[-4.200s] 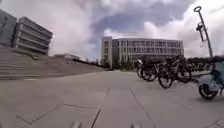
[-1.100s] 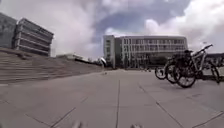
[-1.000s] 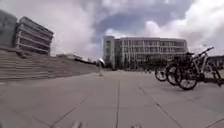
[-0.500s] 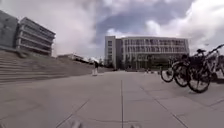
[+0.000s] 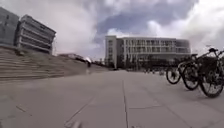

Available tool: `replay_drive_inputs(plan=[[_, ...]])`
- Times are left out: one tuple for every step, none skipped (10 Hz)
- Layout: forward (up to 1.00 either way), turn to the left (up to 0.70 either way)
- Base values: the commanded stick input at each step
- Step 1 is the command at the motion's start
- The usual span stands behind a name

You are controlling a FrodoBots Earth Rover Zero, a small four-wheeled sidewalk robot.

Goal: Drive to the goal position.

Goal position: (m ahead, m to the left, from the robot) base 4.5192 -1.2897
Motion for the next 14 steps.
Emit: replay_drive_inputs(plan=[[0.70,0.00],[0.70,0.00],[0.70,0.00],[0.70,0.00],[0.70,0.00],[0.70,0.00],[0.70,0.00],[0.70,0.00],[0.70,0.00],[0.70,0.00],[0.70,0.00],[0.70,-0.23],[0.70,-0.35],[0.70,-0.35]])
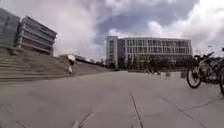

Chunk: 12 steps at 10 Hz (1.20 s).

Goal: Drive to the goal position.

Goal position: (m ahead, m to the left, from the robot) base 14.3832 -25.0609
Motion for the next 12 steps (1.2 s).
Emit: replay_drive_inputs(plan=[[0.70,-0.35],[0.70,-0.35],[0.70,-0.35],[0.70,-0.35],[0.70,-0.35],[0.70,-0.35],[0.70,-0.28],[0.70,-0.08],[0.66,0.00],[0.61,0.00],[0.41,0.00],[0.38,0.00]])
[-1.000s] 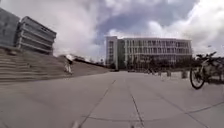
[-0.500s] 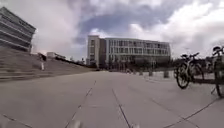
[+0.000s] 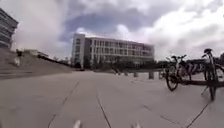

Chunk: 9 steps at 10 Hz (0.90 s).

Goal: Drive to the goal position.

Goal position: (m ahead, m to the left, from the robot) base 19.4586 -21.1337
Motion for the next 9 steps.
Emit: replay_drive_inputs(plan=[[0.38,0.00],[0.41,0.00],[0.63,0.00],[0.69,0.00],[0.66,0.00],[0.55,0.00],[0.43,0.00],[0.62,0.00],[0.70,0.00]])
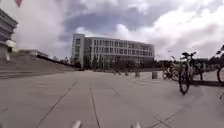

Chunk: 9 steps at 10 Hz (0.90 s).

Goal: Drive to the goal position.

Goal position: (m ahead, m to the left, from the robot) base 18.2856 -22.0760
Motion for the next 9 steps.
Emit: replay_drive_inputs(plan=[[0.70,0.00],[0.70,0.00],[0.70,0.00],[0.70,0.00],[0.70,0.00],[0.70,0.00],[0.70,0.00],[0.70,0.00],[0.70,-0.10]])
